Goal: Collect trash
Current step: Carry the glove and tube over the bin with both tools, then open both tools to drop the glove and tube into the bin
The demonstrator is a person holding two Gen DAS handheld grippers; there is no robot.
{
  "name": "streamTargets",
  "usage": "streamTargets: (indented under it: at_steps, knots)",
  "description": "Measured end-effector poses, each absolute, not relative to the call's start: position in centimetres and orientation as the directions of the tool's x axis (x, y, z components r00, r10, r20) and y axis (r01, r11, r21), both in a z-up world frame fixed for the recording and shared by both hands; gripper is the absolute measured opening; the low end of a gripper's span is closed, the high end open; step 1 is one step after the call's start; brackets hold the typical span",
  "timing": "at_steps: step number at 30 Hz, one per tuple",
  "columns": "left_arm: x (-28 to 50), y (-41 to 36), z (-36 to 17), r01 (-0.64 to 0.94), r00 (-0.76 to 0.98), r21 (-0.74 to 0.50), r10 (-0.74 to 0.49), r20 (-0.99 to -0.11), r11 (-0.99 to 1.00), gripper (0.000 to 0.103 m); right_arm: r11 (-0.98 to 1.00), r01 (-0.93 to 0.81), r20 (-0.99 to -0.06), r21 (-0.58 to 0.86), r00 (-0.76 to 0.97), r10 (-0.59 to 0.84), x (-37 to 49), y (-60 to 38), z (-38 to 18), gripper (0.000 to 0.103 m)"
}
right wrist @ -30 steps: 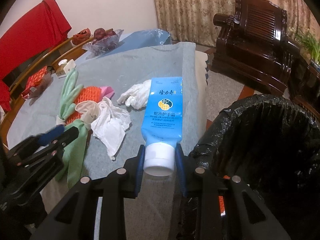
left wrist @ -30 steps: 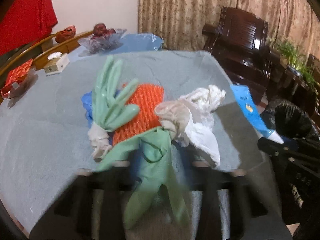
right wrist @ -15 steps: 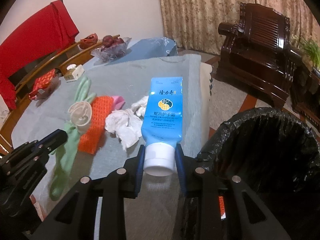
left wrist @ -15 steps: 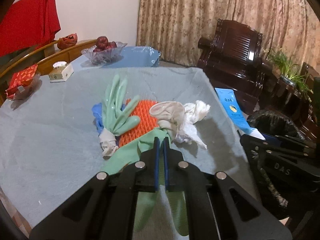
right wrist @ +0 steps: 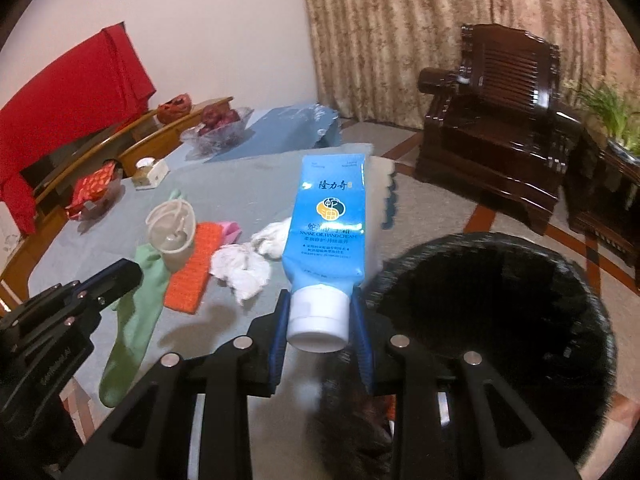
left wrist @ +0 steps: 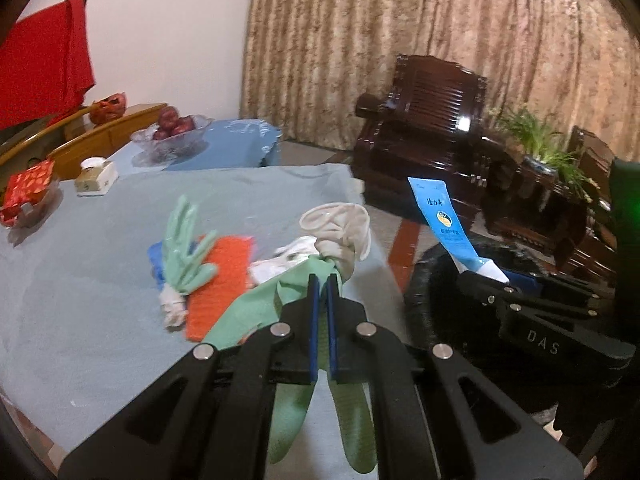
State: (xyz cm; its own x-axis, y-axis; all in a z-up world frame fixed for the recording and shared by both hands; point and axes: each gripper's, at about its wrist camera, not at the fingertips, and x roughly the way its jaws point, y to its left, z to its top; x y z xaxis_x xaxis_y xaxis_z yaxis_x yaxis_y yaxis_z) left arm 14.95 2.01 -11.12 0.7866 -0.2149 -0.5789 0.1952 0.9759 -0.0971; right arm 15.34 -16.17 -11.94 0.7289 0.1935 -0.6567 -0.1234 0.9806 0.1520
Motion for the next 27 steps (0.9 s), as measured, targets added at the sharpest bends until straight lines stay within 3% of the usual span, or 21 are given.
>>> streamTargets:
  at_steps: [15, 27]
  knots:
    - [15.8, -10.9, -12.4, 0.421, 0.685, -0.131, -0.409, -0.603, 0.898, 0.003, 0.988, 0.098, -0.693, 0.12, 0.721, 0.012, 10.4, -28.3, -13.2, 0.03]
    - [17.3, -17.3, -15.8, 0.518, 0.587, -0.155, -0.481, -0.651, 0.841, 0.005, 0.977, 0.174, -0.742, 0.122, 0.669, -0.026, 9.7, -32.2, -16.5, 0.03]
